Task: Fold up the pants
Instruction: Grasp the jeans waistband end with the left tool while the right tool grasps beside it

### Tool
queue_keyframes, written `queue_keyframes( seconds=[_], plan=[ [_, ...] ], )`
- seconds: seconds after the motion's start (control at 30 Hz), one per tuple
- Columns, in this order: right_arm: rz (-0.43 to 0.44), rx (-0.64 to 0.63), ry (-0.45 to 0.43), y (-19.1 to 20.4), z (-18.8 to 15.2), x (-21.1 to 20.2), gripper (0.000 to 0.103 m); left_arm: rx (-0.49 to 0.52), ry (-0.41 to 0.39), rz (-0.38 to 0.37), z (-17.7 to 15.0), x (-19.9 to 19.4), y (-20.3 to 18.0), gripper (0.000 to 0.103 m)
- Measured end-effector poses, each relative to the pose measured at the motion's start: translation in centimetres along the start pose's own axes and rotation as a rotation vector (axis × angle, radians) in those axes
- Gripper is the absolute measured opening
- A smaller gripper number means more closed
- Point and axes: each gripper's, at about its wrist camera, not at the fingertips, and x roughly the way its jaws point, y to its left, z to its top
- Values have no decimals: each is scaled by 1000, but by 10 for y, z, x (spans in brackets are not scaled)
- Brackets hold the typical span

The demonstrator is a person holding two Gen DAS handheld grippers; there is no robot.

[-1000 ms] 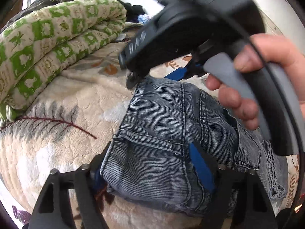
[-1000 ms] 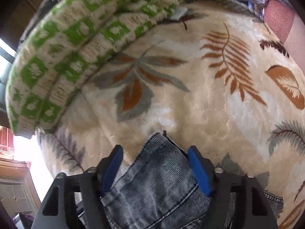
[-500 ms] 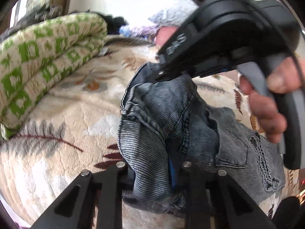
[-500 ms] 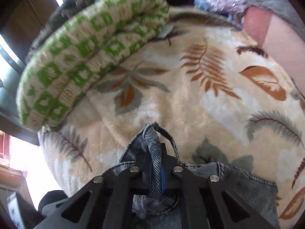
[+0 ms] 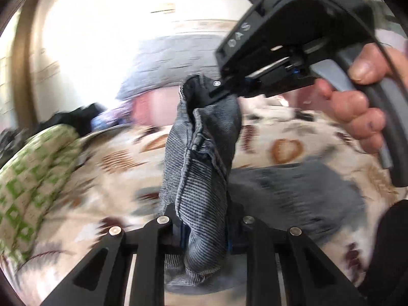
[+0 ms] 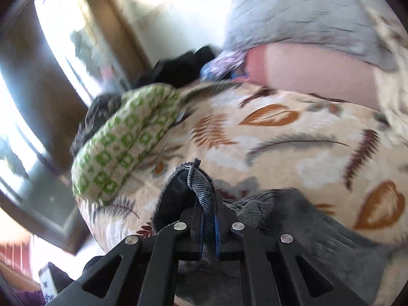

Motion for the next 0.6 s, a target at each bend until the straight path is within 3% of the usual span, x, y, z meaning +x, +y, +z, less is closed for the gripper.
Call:
queue_keyframes(
  seconds=[0.1,0.27,0.6],
  plan=[
    [-1,75,-60,-40,-7,-37,6,69,6,-99,18,6,-48,22],
    [2,217,-141,-118,-31,-85,6,147,53,-198,31,29,-113,22],
    [12,483,-209,-251,-91,-103,6,259,175,-308,28,92,-205,22]
  ],
)
